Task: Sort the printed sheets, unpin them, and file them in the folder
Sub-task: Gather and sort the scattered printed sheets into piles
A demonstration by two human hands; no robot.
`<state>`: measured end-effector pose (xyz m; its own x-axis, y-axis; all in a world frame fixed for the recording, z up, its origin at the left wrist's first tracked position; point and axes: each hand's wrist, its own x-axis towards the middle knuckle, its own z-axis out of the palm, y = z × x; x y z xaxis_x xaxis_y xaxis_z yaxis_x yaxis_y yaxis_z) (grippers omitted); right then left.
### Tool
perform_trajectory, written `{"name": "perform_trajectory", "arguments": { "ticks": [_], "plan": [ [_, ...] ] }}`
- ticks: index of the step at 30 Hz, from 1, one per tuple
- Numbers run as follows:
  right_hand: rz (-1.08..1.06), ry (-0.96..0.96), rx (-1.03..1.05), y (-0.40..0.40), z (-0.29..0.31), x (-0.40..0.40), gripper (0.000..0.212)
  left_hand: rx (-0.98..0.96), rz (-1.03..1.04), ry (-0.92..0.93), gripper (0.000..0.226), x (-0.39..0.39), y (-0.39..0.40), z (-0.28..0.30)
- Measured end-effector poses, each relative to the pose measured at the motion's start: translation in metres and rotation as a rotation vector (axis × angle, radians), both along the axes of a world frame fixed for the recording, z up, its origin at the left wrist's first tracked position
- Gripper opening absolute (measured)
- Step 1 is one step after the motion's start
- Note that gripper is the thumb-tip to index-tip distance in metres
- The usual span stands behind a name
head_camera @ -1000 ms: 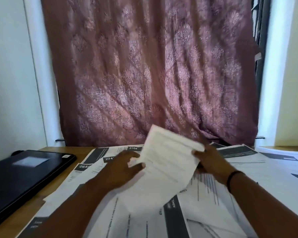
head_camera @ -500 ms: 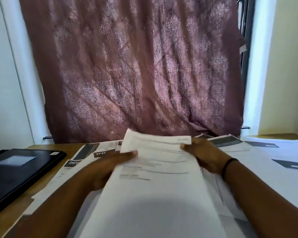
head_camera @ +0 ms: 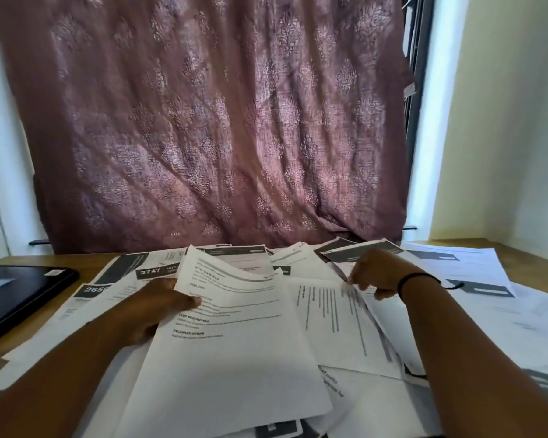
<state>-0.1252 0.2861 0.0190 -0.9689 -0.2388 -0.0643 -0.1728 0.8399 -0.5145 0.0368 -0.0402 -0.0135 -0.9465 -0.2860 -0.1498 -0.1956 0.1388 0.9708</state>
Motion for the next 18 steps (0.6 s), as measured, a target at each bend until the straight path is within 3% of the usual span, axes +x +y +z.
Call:
{"name": "perform_trajectory", "arguments": {
  "ticks": [2, 6, 9, 11, 15, 18],
  "plan": [
    [0.133, -0.015, 0.093, -0.019, 0.006, 0.021, 0.036, -0.014, 0.014, -0.018, 0.026, -0.001, 0.0, -0.001],
    [0.348, -0.107, 0.469, -0.056, 0.009, 0.056, 0.069, -0.023, 0.037, -0.02, 0.025, -0.002, -0.002, 0.0],
    [0.352, -0.082, 0.545, -0.065, 0.006, 0.058, 0.072, -0.045, 0.074, -0.004, 0.021, -0.003, -0.004, -0.002],
    [0.224, 0.021, 0.458, -0.057, 0.003, 0.051, 0.068, -0.064, 0.082, -0.001, 0.019, -0.004, -0.005, -0.003],
    [-0.25, 0.366, 0.272, -0.034, -0.005, 0.03, 0.049, -0.08, 0.068, 0.017, 0.02, -0.004, -0.005, -0.004],
    [-0.437, 0.283, 0.239, -0.019, -0.009, 0.022, 0.047, -0.083, 0.059, 0.05, 0.021, -0.004, 0.001, -0.005]
  ]
}}
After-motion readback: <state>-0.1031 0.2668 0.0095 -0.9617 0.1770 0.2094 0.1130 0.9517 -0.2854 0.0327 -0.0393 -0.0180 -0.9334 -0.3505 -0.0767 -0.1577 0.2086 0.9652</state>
